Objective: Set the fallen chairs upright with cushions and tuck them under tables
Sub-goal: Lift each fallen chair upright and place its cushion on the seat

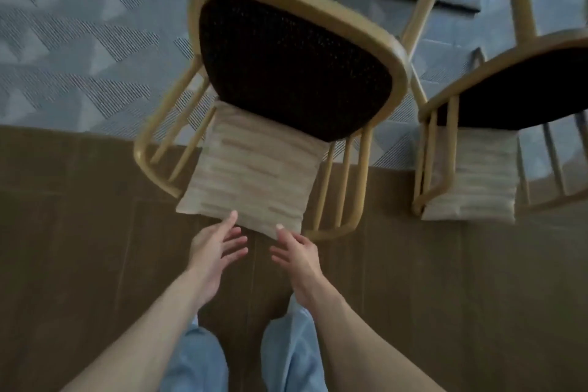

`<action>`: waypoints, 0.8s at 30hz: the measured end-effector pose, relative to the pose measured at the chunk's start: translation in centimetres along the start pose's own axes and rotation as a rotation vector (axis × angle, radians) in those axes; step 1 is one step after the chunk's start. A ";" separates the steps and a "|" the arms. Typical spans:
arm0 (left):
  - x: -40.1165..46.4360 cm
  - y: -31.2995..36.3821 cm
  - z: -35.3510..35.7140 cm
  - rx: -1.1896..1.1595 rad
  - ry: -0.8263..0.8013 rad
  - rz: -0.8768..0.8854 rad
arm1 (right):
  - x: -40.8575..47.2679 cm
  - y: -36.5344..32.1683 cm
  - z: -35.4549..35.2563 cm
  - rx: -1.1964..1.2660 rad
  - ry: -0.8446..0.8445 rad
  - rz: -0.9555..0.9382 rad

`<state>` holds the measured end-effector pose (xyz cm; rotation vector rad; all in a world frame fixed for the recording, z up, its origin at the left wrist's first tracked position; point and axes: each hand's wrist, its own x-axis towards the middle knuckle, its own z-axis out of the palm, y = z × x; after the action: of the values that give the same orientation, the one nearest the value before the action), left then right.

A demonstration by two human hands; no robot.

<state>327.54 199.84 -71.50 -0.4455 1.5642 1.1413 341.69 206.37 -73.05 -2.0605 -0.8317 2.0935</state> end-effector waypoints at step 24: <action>30.5 -16.3 -6.9 -0.274 -0.103 -0.040 | 26.9 18.8 5.2 0.847 -0.121 0.088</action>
<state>326.25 194.95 -106.38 -0.5870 1.3098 1.3326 340.17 200.28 -105.64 -1.5238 0.1609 2.0892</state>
